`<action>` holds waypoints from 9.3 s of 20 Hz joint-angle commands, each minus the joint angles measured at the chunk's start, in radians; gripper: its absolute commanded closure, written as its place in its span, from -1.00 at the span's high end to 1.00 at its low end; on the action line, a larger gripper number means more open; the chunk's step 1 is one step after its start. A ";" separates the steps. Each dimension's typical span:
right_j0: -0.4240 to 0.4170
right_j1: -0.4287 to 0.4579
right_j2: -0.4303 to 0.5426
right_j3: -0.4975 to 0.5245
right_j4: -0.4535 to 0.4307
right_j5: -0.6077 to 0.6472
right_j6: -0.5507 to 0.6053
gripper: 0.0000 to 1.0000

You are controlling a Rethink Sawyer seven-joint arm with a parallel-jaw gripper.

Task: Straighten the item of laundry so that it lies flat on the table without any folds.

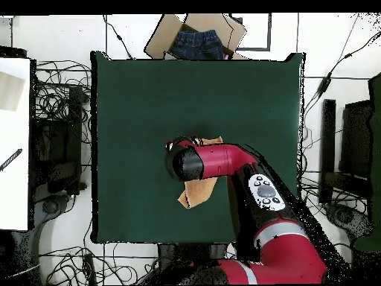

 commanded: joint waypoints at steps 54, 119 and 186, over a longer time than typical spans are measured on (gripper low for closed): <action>-0.085 -0.001 0.123 0.132 -0.104 0.000 0.023 1.00; 0.099 0.234 -0.174 -0.023 0.099 -0.357 0.207 -1.00; 0.029 0.144 -0.053 -0.006 -0.016 -0.144 0.059 1.00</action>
